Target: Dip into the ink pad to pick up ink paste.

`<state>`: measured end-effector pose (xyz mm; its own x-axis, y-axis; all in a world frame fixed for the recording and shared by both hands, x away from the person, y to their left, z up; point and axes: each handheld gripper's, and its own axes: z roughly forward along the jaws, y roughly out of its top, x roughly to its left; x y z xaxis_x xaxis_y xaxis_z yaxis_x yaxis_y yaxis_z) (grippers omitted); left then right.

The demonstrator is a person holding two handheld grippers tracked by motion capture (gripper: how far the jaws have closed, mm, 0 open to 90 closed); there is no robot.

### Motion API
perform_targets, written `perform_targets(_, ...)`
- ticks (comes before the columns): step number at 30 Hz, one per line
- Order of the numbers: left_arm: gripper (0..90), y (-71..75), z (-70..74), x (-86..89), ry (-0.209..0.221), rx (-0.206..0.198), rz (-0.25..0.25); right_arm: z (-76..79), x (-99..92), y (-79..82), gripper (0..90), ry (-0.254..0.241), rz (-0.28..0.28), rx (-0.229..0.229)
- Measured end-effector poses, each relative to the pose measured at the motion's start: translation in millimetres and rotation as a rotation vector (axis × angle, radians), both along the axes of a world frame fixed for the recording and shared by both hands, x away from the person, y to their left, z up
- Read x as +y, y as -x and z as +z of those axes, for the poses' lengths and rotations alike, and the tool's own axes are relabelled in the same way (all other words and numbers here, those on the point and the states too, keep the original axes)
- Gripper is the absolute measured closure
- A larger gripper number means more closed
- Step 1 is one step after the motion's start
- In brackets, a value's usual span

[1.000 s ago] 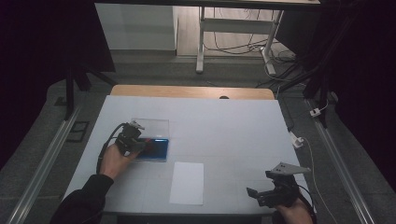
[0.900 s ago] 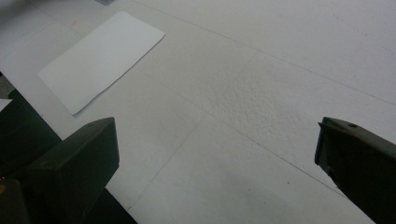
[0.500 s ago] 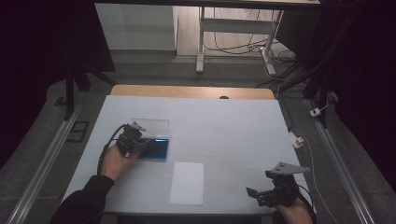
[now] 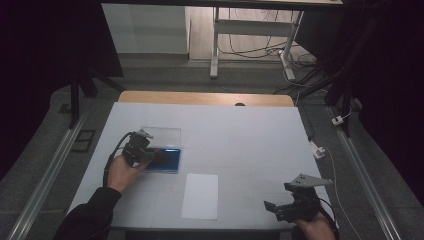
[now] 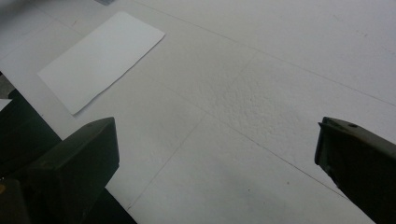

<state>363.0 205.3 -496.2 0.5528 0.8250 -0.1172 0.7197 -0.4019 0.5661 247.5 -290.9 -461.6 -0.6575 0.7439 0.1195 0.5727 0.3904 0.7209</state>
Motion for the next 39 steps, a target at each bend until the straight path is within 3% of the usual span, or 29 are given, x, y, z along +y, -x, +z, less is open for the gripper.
perform_targets(6, 79.8, 4.5, 8.2, 7.2, 0.057, -0.042, 0.005, 0.2, 0.0, 0.4, 0.3, -0.002, -0.003, 0.003)
perform_targets(21, 79.6, 13.8, 20.9, 9.2, 0.072, -0.118, -0.018, 0.2, -0.3, 0.4, 0.3, -0.006, 0.000, 0.002)
perform_targets(27, 79.6, 17.9, 25.5, 8.3, 0.058, -0.148, -0.034, 0.2, -0.3, 0.4, 0.3, -0.006, 0.000, 0.003)
perform_targets(39, 79.6, 12.7, 18.2, 0.3, 0.016, -0.116, -0.051, 0.1, -0.3, 0.2, 0.3, -0.006, -0.001, 0.005)
